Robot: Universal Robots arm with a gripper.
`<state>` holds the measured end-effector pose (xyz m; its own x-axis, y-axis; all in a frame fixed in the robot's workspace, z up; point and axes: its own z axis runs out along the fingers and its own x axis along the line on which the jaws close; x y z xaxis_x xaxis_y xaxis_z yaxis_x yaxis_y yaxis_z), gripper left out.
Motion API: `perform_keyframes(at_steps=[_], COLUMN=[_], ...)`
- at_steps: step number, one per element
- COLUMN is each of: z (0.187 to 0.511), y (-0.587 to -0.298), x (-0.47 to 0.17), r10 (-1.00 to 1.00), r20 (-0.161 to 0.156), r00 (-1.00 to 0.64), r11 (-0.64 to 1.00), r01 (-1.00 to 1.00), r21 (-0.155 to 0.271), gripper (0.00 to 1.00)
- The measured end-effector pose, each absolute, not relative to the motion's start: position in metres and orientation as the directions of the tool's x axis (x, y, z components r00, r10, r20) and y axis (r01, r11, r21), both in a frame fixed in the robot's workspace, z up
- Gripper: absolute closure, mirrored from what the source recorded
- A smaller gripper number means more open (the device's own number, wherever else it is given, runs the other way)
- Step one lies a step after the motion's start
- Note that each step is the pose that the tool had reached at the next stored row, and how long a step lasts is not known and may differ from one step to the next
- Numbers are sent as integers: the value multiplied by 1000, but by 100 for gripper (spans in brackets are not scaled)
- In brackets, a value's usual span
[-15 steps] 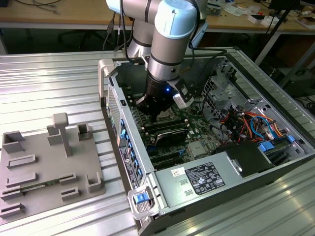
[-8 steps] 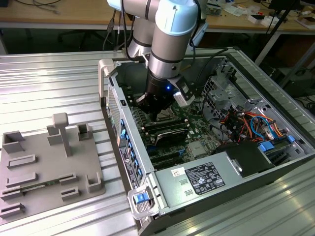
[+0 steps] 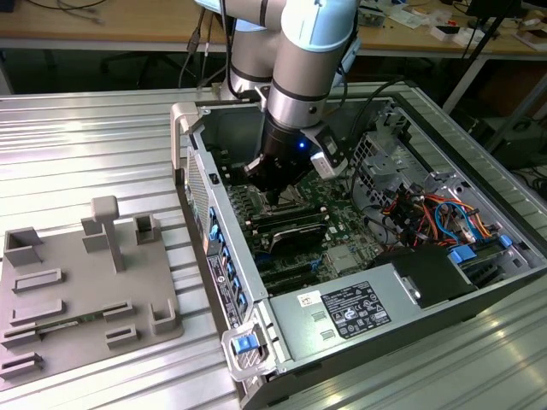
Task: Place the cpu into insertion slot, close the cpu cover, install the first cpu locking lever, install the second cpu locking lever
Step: 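Install the second cpu locking lever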
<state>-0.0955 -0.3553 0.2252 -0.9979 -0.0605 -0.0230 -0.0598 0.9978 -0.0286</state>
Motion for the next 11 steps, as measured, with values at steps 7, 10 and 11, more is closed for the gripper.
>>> perform_keyframes(at_steps=[7, 10, 11], z=[225, 225, 225], y=[-355, -355, -355], x=[-95, -94, -94], r10=[-60, -61, -60], r20=[-23, -23, -23], r00=[-998, -998, -998], r11=[998, 998, 998], r01=[-60, -60, -60], r21=[-29, -29, -29], gripper=[89, 89, 89])
